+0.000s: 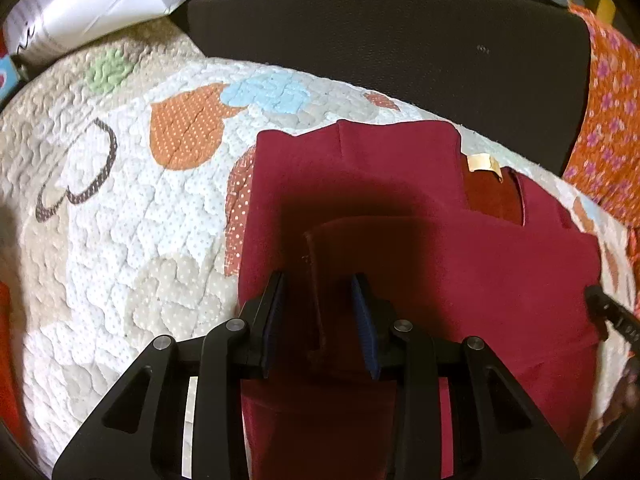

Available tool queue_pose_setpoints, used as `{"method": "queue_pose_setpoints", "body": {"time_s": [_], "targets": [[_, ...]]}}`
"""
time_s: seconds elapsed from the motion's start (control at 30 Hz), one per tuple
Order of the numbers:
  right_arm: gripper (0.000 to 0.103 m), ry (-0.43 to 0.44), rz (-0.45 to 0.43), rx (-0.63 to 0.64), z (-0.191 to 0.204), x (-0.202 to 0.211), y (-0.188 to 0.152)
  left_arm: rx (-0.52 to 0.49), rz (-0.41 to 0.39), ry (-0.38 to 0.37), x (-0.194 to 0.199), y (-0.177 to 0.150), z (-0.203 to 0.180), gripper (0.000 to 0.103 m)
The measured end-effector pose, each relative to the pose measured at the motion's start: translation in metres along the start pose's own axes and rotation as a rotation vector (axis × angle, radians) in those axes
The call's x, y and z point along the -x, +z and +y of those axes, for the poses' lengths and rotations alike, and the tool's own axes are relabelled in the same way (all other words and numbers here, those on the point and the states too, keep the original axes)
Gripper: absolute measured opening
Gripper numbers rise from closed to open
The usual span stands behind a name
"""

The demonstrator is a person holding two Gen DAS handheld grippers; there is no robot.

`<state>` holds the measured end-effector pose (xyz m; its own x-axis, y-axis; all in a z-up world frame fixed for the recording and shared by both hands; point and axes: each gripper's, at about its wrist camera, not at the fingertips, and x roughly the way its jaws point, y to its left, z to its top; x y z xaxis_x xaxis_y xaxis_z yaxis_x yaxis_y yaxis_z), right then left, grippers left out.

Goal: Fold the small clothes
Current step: 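Release the sweater with the left gripper and smooth the fold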

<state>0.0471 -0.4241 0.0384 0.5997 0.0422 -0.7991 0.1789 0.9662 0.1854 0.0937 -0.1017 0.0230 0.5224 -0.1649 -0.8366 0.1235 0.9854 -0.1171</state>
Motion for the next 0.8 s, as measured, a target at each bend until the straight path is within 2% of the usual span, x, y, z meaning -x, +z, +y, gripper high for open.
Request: {"method": "queue_pose_setpoints", "body": {"time_s": [0.3, 0.57, 0.8], "targets": [[0.016, 0.019, -0.006, 0.004, 0.002, 0.033, -0.025, -0.018, -0.004, 0.017, 0.004, -0.002, -0.001, 0.033], [0.016, -0.006, 0.003, 0.008, 0.0, 0.015, -0.036, -0.024, -0.004, 0.03, 0.005, -0.003, -0.003, 0.036], [0.016, -0.022, -0.025, 0.032, 0.002, 0.014, -0.038, -0.046, -0.012, 0.051, 0.004, -0.006, -0.008, 0.045]]}}
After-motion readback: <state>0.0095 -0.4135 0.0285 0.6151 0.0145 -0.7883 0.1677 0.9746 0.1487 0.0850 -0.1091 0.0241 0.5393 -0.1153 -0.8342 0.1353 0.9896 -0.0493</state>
